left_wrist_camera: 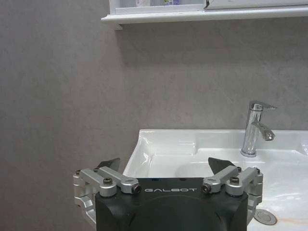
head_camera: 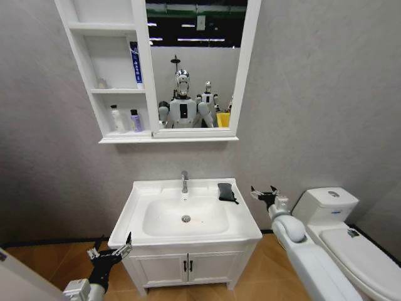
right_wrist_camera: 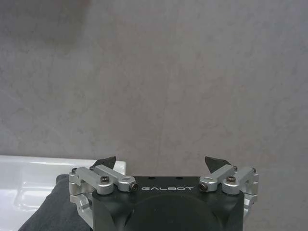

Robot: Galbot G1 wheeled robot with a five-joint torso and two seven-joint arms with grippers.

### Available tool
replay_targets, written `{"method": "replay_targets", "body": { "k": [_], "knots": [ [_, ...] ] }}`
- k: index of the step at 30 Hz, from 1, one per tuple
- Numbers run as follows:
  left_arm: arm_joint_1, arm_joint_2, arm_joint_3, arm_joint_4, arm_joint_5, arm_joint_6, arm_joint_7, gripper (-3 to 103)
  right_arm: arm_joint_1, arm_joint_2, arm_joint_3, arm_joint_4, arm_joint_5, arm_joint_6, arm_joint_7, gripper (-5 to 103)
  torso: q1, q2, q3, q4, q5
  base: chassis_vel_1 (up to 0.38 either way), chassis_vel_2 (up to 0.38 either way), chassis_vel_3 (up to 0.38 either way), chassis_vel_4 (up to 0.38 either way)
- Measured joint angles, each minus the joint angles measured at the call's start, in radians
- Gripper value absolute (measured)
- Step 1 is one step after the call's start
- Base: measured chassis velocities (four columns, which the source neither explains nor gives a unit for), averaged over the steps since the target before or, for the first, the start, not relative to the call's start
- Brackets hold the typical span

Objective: Move facial cleanser and shampoo from washbasin to cabinet, then wipe washbasin with towel.

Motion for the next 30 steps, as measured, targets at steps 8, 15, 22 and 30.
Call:
{"method": "replay_targets", "body": {
  "k": [8,15,22,30],
  "knots": [
    [0.000,0.000,0.000,0.000,0.000,0.000,0.000,100,0.213,0.046,-0.198,-0.197,0.136,0.000,-0.049,100,0.000,0.000,0.000,0.0005,-0.0001,0.000,0.000,0.000,0.000],
    [0.000,0.000,0.000,0.000,0.000,0.000,0.000,100,0.266,0.143,-0.280,-0.320,0.165,-0.046,0.015,100,0.000,0.000,0.000,0.0001,-0.0001,0.000,0.000,0.000,0.000],
    [0.000,0.000,0.000,0.000,0.000,0.000,0.001,100,0.306,0.218,-0.310,-0.408,0.144,-0.042,0.019,100,0.000,0.000,0.000,0.0002,-0.0003,0.000,0.000,0.000,0.000],
    [0.000,0.000,0.000,0.000,0.000,0.000,0.001,100,0.344,0.282,-0.322,-0.474,0.096,-0.051,0.099,100,0.000,0.000,0.000,0.0003,-0.0003,0.000,0.000,0.000,0.000]
  ]
}}
